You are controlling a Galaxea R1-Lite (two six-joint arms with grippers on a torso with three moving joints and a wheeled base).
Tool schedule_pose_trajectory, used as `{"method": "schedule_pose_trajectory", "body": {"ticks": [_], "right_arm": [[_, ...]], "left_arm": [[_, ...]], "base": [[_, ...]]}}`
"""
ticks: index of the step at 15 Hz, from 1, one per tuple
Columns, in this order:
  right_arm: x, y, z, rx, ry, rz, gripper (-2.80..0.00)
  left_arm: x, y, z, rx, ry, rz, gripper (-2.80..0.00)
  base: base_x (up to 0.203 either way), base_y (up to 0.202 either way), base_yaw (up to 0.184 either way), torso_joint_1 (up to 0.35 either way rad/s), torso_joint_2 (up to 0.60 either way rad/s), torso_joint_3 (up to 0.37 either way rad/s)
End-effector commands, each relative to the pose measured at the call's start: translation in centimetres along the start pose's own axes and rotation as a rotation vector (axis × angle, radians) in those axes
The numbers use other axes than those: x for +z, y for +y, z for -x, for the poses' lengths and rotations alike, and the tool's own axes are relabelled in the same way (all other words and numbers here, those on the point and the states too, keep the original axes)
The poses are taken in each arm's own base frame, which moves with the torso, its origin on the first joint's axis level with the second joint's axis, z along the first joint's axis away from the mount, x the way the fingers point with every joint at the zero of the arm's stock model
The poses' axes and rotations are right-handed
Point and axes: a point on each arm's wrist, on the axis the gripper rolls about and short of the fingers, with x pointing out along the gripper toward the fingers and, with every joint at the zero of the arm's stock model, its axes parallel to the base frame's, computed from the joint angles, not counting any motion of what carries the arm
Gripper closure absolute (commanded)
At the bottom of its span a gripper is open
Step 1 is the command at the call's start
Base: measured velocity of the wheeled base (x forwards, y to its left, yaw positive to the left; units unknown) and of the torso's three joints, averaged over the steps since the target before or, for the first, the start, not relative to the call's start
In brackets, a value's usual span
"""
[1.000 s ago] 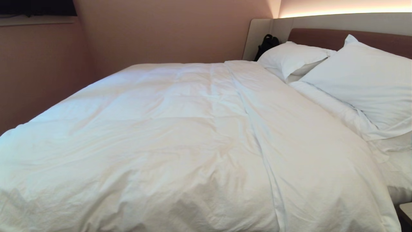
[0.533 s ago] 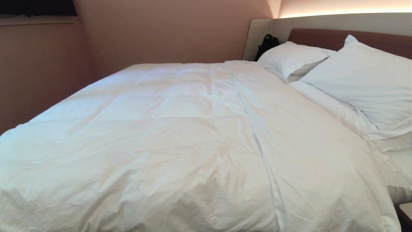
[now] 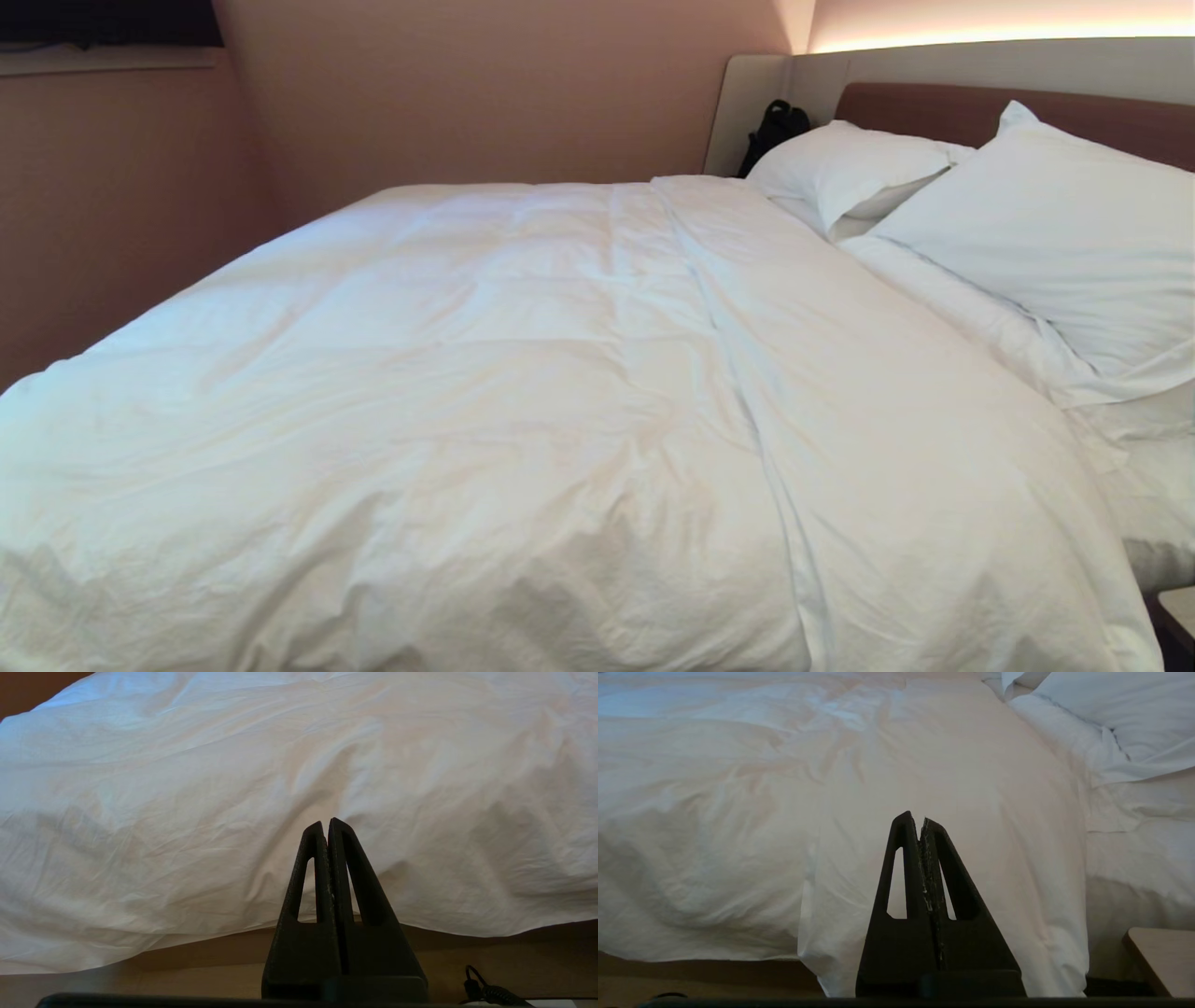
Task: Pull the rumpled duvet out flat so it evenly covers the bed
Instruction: Flatten the corners of the folded blanket
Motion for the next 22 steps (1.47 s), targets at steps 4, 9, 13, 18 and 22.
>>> {"method": "schedule_pose_trajectory", "body": {"ticks": [4, 9, 13, 18, 22], "right_arm": [[-0.8, 0.0, -0.1, -0.020, 0.035, -0.002, 0.00], [-1.1, 0.0, 0.0, -0.032, 0.085, 0.006, 0.00], [-2.1, -0.1, 0.0, -0.086, 0.144, -0.035, 0.00], [-2.0, -0.1, 0.0, -0.093, 0.140, -0.059, 0.00], [-2.0, -0.1, 0.0, -0.093, 0.140, -0.059, 0.00]], "left_arm": [[0.0, 0.0, 0.0, 0.000, 0.000, 0.000, 0.00], [0.0, 0.0, 0.0, 0.000, 0.000, 0.000, 0.00], [0.0, 0.0, 0.0, 0.000, -0.002, -0.001, 0.00], [0.0, 0.0, 0.0, 0.000, -0.001, 0.000, 0.00], [0.0, 0.0, 0.0, -0.002, -0.002, -0.002, 0.00]], "base": [[0.000, 0.000, 0.000, 0.000, 0.00, 0.000], [0.000, 0.000, 0.000, 0.000, 0.00, 0.000], [0.000, 0.000, 0.000, 0.000, 0.00, 0.000], [0.000, 0.000, 0.000, 0.000, 0.00, 0.000], [0.000, 0.000, 0.000, 0.000, 0.00, 0.000]]}}
